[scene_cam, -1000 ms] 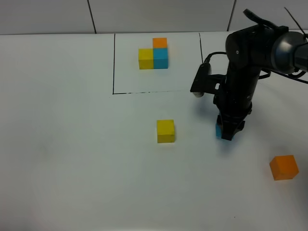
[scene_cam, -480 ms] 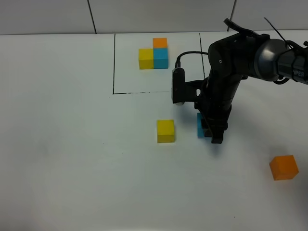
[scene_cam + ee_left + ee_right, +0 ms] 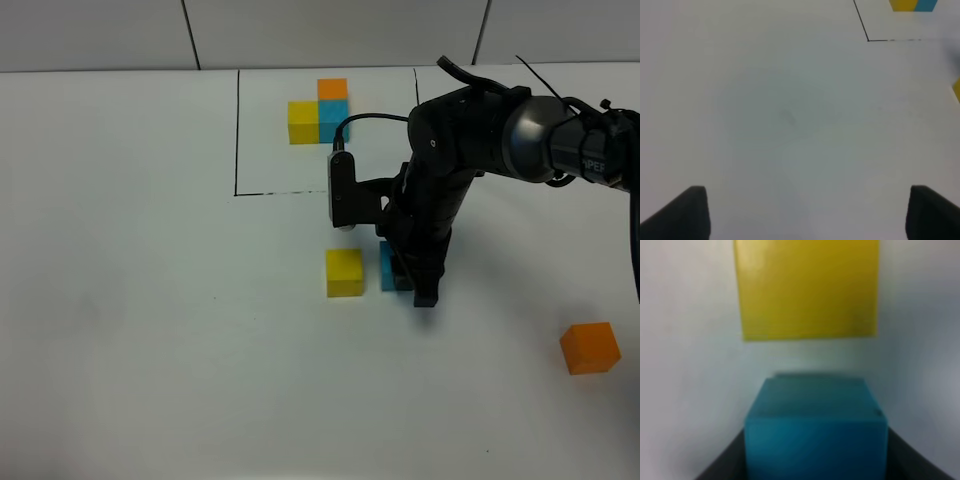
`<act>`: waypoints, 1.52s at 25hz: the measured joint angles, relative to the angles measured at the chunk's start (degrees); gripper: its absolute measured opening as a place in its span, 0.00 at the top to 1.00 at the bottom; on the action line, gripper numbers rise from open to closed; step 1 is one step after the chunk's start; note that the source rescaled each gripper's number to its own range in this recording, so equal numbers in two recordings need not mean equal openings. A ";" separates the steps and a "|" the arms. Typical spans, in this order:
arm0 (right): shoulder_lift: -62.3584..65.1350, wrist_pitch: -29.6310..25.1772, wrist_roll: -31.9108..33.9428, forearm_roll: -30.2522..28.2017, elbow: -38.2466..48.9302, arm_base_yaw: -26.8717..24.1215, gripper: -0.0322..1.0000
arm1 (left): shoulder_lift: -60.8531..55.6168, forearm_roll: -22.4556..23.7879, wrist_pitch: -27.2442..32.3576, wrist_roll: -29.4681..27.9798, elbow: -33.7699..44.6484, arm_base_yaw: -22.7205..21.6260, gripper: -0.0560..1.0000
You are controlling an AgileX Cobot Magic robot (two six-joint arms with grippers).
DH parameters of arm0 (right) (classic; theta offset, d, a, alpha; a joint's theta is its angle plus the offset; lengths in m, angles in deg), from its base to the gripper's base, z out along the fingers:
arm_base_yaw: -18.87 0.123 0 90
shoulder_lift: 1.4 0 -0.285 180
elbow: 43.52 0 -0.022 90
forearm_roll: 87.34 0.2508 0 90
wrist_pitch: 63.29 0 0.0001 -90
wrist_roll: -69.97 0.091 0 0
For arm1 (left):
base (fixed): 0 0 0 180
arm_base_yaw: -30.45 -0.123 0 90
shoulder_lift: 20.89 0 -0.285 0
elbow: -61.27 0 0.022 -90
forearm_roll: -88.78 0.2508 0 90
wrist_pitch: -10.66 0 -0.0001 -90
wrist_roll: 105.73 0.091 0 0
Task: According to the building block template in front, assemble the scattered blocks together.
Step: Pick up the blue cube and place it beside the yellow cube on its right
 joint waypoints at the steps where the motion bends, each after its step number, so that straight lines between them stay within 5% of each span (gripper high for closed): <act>1: -0.21 0.12 0.12 0.00 0.00 0.29 0.95 | 0.00 0.00 0.00 0.00 0.00 0.00 0.30; 38: -2.69 2.62 0.09 1.30 -0.23 1.98 0.95 | 0.00 0.00 -0.05 -0.13 0.00 0.00 0.31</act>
